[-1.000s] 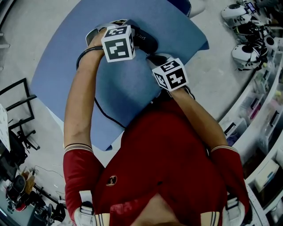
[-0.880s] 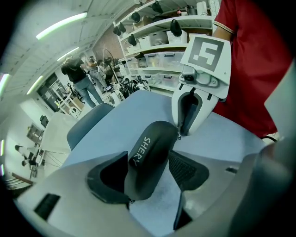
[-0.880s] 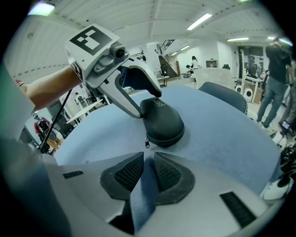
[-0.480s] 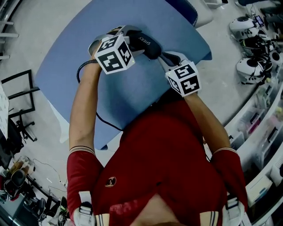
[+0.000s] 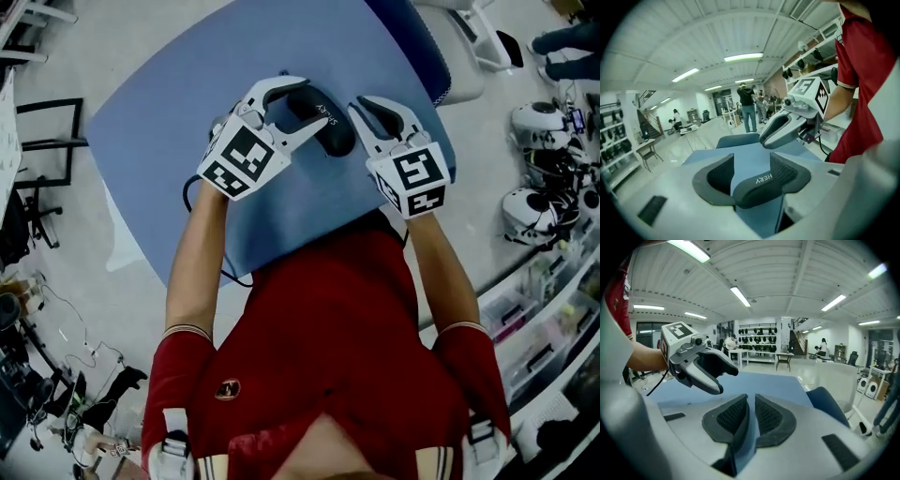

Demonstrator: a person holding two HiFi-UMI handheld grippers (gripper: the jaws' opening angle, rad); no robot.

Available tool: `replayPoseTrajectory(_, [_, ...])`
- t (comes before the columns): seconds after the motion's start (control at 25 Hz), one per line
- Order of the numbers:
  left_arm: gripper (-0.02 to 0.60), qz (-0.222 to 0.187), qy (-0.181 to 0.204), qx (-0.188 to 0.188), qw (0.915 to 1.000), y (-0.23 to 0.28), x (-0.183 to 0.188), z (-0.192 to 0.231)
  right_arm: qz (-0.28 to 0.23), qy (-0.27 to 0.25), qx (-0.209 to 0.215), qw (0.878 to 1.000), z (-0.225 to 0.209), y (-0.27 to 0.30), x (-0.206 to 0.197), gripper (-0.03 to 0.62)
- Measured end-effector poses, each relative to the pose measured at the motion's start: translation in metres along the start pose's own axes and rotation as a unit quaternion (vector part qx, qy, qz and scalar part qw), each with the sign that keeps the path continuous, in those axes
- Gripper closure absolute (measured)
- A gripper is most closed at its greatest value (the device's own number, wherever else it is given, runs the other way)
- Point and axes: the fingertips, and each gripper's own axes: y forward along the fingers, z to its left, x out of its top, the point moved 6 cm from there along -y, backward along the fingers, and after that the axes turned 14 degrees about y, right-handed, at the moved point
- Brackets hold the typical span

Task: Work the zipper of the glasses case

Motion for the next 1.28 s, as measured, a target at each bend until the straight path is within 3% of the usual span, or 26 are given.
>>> replayPoseTrajectory(0.12, [0.343, -0.019, -0.047, 0.055, 0.9972, -0.006, 0.002, 0.008, -0.024, -0.016, 0.04, 0.999, -0.004, 0.013, 0.018, 0.551])
replayPoseTrajectory(0.24, [0.369, -0.036, -0.091, 0.117, 0.9883, -0.013, 0.007, 0.016, -0.043, -0.024, 0.084, 0.995, -0.006, 0.02, 0.03, 0.565])
replayPoseTrajectory(0.4, [0.424, -0.052, -0.141, 0.198, 0.9685, -0.025, 0.01, 0.023, -0.06, -0.035, 0.138, 0.988, -0.007, 0.028, 0.041, 0.58])
replayPoseTrajectory(0.68, [0.518, -0.056, -0.177, 0.304, 0.9344, -0.033, 0.024, 0.007, -0.111, -0.039, 0.23, 0.966, -0.002, 0.019, 0.052, 0.594])
replayPoseTrajectory(1.04, [0.573, -0.067, -0.203, 0.396, 0.893, -0.05, 0.036, -0.029, -0.155, -0.014, 0.288, 0.945, 0.019, -0.004, 0.048, 0.595])
replayPoseTrajectory(1.28, [0.574, -0.082, -0.198, 0.418, 0.883, -0.066, 0.041, -0.056, -0.163, -0.025, 0.289, 0.943, 0.038, -0.02, 0.034, 0.595])
